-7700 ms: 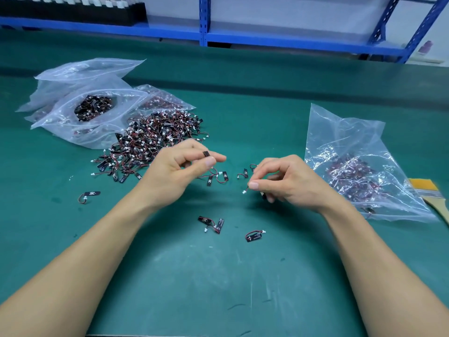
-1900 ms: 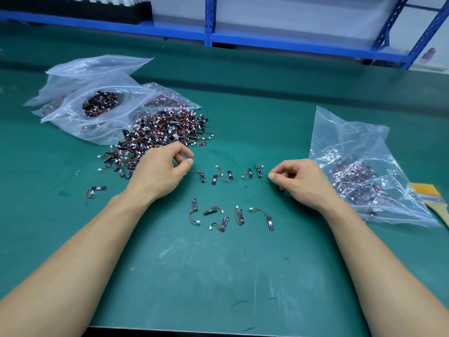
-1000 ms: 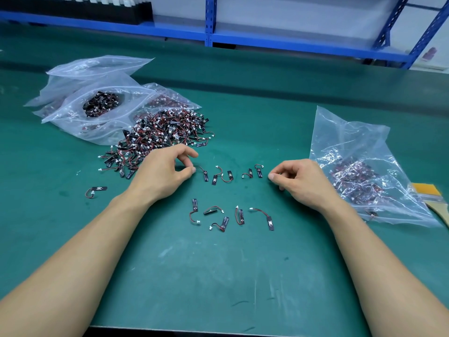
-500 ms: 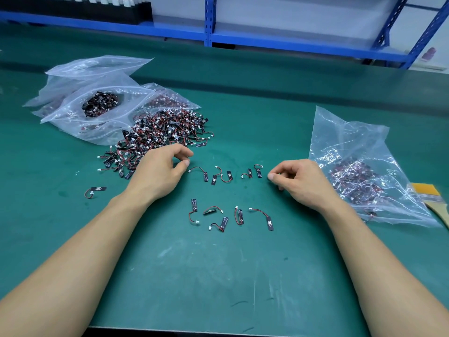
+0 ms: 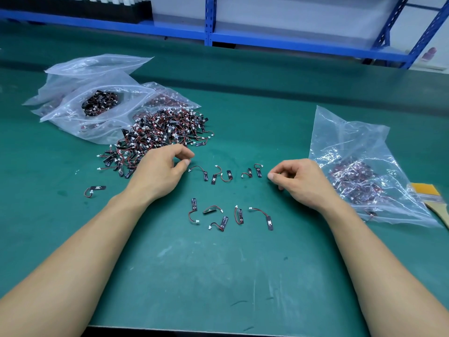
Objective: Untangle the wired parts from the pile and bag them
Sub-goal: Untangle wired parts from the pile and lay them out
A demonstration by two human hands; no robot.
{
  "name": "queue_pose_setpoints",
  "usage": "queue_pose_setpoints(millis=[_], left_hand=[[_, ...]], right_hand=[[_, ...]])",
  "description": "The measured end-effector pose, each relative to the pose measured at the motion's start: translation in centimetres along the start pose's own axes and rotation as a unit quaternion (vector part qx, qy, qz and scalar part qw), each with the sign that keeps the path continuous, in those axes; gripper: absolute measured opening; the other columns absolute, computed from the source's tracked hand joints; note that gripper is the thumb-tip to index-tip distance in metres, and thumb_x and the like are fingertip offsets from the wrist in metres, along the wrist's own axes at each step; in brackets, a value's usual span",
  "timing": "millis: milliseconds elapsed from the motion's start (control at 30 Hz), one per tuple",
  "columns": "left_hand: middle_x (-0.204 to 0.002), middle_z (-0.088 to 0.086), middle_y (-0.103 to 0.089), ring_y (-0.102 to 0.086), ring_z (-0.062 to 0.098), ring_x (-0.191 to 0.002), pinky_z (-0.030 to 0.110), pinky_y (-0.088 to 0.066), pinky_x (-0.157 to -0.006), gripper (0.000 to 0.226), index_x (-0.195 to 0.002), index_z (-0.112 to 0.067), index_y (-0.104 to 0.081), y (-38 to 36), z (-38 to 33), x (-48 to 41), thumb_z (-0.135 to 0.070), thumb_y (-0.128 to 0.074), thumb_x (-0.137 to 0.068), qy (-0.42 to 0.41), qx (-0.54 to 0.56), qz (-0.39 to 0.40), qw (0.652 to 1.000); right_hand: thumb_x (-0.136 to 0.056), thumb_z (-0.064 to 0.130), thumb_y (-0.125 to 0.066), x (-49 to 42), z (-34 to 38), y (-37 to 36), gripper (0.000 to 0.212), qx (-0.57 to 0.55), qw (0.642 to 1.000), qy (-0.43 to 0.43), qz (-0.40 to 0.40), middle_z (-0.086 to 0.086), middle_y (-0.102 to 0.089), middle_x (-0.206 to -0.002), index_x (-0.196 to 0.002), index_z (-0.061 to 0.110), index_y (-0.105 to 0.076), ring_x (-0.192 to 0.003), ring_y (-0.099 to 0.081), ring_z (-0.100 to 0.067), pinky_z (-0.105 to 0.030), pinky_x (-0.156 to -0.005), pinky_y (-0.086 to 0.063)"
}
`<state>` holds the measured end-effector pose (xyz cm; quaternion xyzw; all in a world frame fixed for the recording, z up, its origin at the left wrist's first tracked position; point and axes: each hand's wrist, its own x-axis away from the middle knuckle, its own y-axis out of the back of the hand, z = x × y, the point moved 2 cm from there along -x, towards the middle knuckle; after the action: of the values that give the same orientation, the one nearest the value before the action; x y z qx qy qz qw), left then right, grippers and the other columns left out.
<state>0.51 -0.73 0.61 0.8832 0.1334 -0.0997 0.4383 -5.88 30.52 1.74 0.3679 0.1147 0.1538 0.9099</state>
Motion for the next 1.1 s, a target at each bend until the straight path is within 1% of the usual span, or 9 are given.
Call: queue_pose_setpoints(millis=[100,200,233,333,367,500,733,967,1100], left_hand=[[-0.08,-0.027,-0.06,-0.05,-0.011,-0.062,0.022,-0.036,-0.064,0.016,-0.105,-0.029,-0.07,0.06,-0.08,0.03,-0.021,-0.063,-0.094,0.001,0.002,0.002,1.0],[-0.07,-0.029,-0.058,-0.05,-0.01,-0.061,0.019,-0.036,-0.062,0.015,-0.104,-0.028,-0.071,0.07,-0.15,0.06,-0.02,-0.064,-0.093,0.001,0.002,0.0,1.0],[-0.067,-0.031,-0.058,-0.05,-0.01,-0.06,0.019,-0.035,-0.062,0.015,-0.104,-0.028,-0.071,0.1,-0.16,0.08,-0.02,-0.064,-0.094,0.001,0.001,0.001,1.0],[-0.069,-0.047,-0.052,-0.049,-0.011,-0.06,0.02,-0.035,-0.061,0.015,-0.104,-0.027,-0.071,0.08,-0.23,0.09,-0.02,-0.063,-0.094,-0.003,-0.003,0.006,1.0],[-0.069,-0.048,-0.051,-0.049,-0.011,-0.06,0.02,-0.035,-0.061,0.015,-0.105,-0.027,-0.071,0.07,-0.26,0.08,-0.019,-0.063,-0.094,-0.003,-0.003,0.006,1.0],[-0.068,-0.049,-0.051,-0.049,-0.011,-0.059,0.022,-0.035,-0.062,0.015,-0.105,-0.025,-0.072,0.12,-0.32,0.07,-0.019,-0.064,-0.094,-0.003,-0.002,0.008,1.0],[-0.067,-0.049,-0.05,-0.05,-0.013,-0.059,0.02,-0.036,-0.062,0.016,-0.105,-0.025,-0.071,0.21,-0.49,0.14,-0.018,-0.064,-0.094,-0.006,-0.002,0.01,1.0],[-0.067,-0.049,-0.05,-0.05,-0.014,-0.061,0.02,-0.035,-0.061,0.016,-0.106,-0.026,-0.071,0.21,-0.52,0.17,-0.019,-0.063,-0.094,-0.005,-0.003,0.014,1.0],[-0.064,-0.048,-0.05,-0.049,-0.015,-0.06,0.02,-0.035,-0.061,0.016,-0.106,-0.026,-0.071,0.16,-0.46,0.15,-0.019,-0.063,-0.094,-0.002,-0.001,0.015,1.0]], right_hand=[[-0.089,0.025,-0.072,-0.01,0.08,-0.02,0.014,0.0,1.0,0.001,0.002,0.009,-0.067,-0.057,-0.075,0.026,-0.073,-0.054,-0.056,-0.004,-0.01,-0.053,-0.038],[-0.089,0.026,-0.072,0.0,0.11,0.0,0.014,0.004,1.0,0.002,0.001,0.01,-0.067,-0.058,-0.075,0.026,-0.073,-0.054,-0.056,-0.003,-0.014,-0.055,-0.039],[-0.089,0.026,-0.072,0.01,0.11,0.01,0.014,0.004,1.0,0.001,0.001,0.009,-0.067,-0.058,-0.076,0.026,-0.073,-0.055,-0.056,-0.004,-0.016,-0.056,-0.04],[-0.089,0.024,-0.071,-0.01,0.1,0.04,0.013,0.004,1.0,0.0,0.002,0.008,-0.067,-0.059,-0.077,0.025,-0.074,-0.056,-0.057,-0.005,-0.022,-0.059,-0.042],[-0.089,0.024,-0.071,-0.03,0.1,0.02,0.013,0.005,1.0,-0.001,0.002,0.008,-0.067,-0.059,-0.077,0.025,-0.074,-0.056,-0.057,-0.006,-0.023,-0.06,-0.043],[-0.089,0.023,-0.071,-0.01,0.14,-0.07,0.013,0.007,1.0,-0.002,0.002,0.009,-0.067,-0.059,-0.077,0.025,-0.074,-0.055,-0.056,-0.005,-0.023,-0.06,-0.043],[-0.089,0.024,-0.071,0.05,0.15,0.0,0.014,0.008,1.0,0.0,0.003,0.009,-0.067,-0.058,-0.075,0.026,-0.073,-0.052,-0.054,-0.002,-0.023,-0.059,-0.042],[-0.09,0.024,-0.071,0.02,0.08,-0.03,0.015,0.005,1.0,-0.002,0.005,0.008,-0.067,-0.059,-0.075,0.027,-0.073,-0.054,-0.056,-0.005,-0.024,-0.06,-0.045],[-0.089,0.024,-0.071,0.02,0.07,-0.01,0.015,0.008,1.0,-0.002,0.004,0.009,-0.067,-0.059,-0.075,0.027,-0.073,-0.054,-0.056,-0.004,-0.023,-0.06,-0.042]])
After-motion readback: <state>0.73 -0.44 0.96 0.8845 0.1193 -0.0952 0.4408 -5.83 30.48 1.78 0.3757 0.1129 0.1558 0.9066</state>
